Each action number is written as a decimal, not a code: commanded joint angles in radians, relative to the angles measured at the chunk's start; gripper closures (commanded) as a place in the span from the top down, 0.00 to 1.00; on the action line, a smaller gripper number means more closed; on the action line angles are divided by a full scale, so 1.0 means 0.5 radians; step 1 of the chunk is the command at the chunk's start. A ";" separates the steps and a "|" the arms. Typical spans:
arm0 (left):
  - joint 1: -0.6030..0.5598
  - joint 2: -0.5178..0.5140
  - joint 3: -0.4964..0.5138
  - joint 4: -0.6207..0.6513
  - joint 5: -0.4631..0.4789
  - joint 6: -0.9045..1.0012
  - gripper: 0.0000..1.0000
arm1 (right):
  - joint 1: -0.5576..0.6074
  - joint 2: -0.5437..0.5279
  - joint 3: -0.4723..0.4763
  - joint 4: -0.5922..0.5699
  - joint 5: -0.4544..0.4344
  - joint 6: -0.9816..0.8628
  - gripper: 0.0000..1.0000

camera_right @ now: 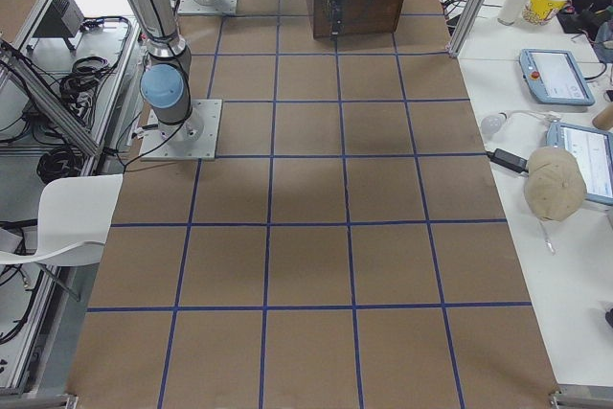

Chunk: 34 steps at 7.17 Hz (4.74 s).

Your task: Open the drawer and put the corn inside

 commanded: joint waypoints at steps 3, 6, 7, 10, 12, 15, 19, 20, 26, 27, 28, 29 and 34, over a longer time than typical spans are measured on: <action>-0.443 0.210 0.101 -0.305 0.000 0.036 0.00 | 0.000 0.002 0.000 0.001 0.006 0.000 1.00; -0.595 0.204 -0.058 -0.324 -0.024 0.036 0.00 | 0.000 0.002 0.000 -0.002 0.003 0.000 1.00; -0.598 0.198 -0.141 -0.318 -0.027 0.020 0.00 | 0.000 0.002 0.000 0.001 0.003 0.000 1.00; -0.601 0.164 -0.276 -0.305 -0.033 0.042 0.00 | 0.000 0.002 0.000 0.001 0.000 0.000 1.00; -0.588 0.131 -0.307 -0.281 -0.037 0.039 0.00 | 0.000 0.002 0.000 0.001 -0.003 0.000 1.00; -0.588 0.060 -0.317 -0.119 -0.037 0.045 0.58 | 0.000 0.002 0.000 0.001 -0.003 0.000 1.00; -0.622 0.161 -0.243 -0.206 -0.113 0.008 1.00 | 0.000 0.002 0.000 0.001 -0.003 0.000 1.00; -0.631 0.207 -0.158 -0.250 -0.131 -0.001 1.00 | 0.000 0.002 0.000 -0.002 -0.003 0.000 1.00; -1.201 0.452 -0.089 -0.385 0.046 -0.675 1.00 | 0.000 0.002 0.000 0.001 0.006 0.000 1.00; -1.245 0.492 -0.159 -0.373 0.037 -0.776 1.00 | 0.000 0.002 0.000 0.001 0.003 0.000 1.00; -1.281 0.541 -0.212 -0.373 0.019 -0.796 1.00 | 0.000 0.002 0.000 -0.002 0.003 0.000 1.00; -1.361 0.584 -0.306 -0.370 0.019 -0.796 1.00 | 0.000 0.002 0.000 0.001 0.003 0.000 1.00; -1.349 0.796 -0.703 -0.038 0.025 -0.768 1.00 | 0.000 0.002 0.000 -0.002 0.000 0.000 1.00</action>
